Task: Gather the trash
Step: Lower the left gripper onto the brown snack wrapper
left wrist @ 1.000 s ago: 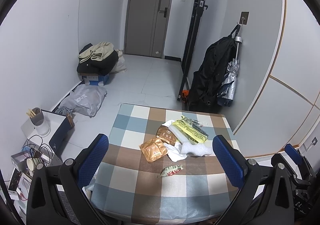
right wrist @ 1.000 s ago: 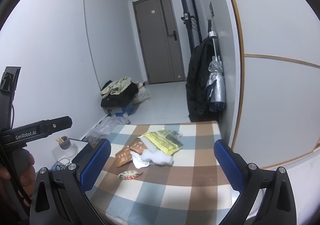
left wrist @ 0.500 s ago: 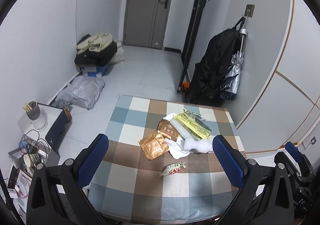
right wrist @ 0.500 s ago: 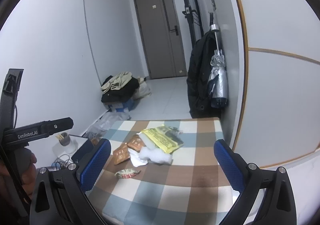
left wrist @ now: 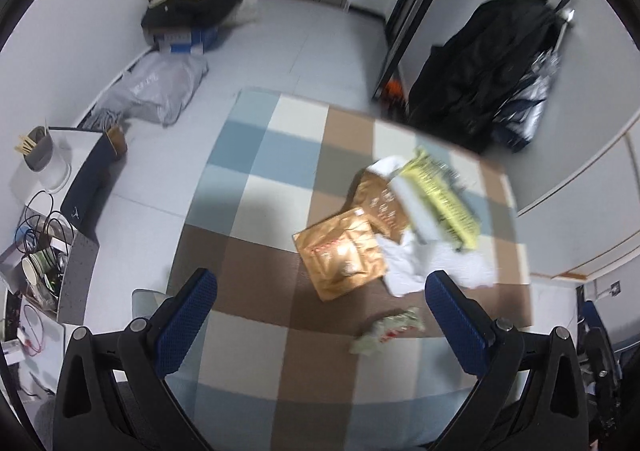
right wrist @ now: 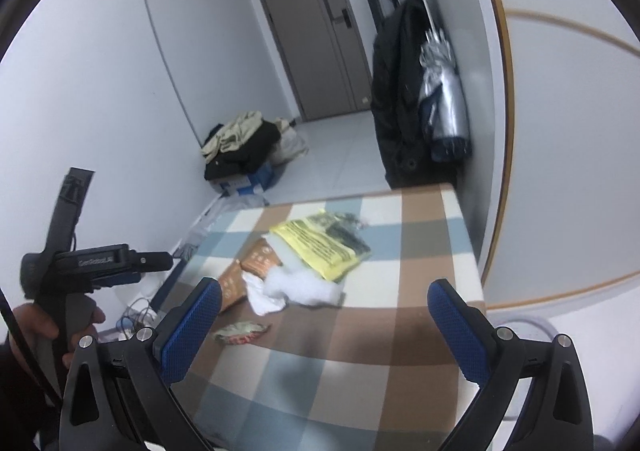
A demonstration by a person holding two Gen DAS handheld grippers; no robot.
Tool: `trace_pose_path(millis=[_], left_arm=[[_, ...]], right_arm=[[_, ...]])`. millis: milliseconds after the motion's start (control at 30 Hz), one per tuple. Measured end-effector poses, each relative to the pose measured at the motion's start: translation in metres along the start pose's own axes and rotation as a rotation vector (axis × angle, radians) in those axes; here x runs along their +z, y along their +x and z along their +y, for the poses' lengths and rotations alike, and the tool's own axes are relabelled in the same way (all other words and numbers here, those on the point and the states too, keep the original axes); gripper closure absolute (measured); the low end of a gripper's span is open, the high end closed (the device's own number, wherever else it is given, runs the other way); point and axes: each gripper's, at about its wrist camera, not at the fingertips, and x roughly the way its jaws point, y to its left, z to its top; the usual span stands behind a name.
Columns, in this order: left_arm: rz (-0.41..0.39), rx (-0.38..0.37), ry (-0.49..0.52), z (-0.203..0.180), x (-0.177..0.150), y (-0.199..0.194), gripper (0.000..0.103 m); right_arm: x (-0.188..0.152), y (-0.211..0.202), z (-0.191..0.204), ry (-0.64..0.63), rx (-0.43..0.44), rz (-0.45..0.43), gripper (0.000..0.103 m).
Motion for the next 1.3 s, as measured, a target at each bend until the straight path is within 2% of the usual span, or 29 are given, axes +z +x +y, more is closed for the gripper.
trace_pose_path(millis=[100, 167, 267, 367, 567, 667, 833, 967, 1100, 1300], left_arm=[[0.073, -0.008, 0.023, -0.002, 0.005, 0.02, 0.001], [0.125, -0.045, -0.004, 0.001, 0.008, 0.031, 0.001], [0.168, -0.06, -0.049, 0.004, 0.013, 0.042, 0.001], [0.19, -0.071, -0.08, 0.006, 0.019, 0.049, 0.001], [0.221, -0.037, -0.079, 0.005, 0.025, 0.061, 0.002], [0.234, -0.01, -0.08, 0.004, 0.023, 0.069, 0.007], [0.201, 0.044, -0.026, -0.006, 0.023, 0.071, 0.01], [0.174, 0.081, 0.008, -0.009, 0.02, 0.068, 0.019], [0.158, 0.113, 0.039, -0.008, 0.016, 0.064, 0.037], [0.147, 0.135, 0.066, -0.005, 0.016, 0.064, 0.057]], right_arm=[[0.001, 0.011, -0.01, 0.03, 0.015, 0.028, 0.0], [0.002, 0.016, -0.014, 0.036, 0.016, 0.037, 0.0], [0.002, 0.023, -0.02, 0.062, 0.03, 0.058, 0.0], [0.004, 0.026, -0.024, 0.073, 0.042, 0.063, 0.0], [0.007, 0.026, -0.024, 0.068, 0.067, 0.059, 0.0], [0.007, 0.022, -0.024, 0.075, 0.078, 0.055, 0.0], [0.009, 0.016, -0.027, 0.086, 0.082, 0.038, 0.0], [0.009, 0.012, -0.031, 0.108, 0.084, 0.033, 0.0], [0.008, 0.01, -0.03, 0.102, 0.075, 0.03, 0.0], [0.004, 0.01, -0.026, 0.084, 0.052, 0.033, 0.0]])
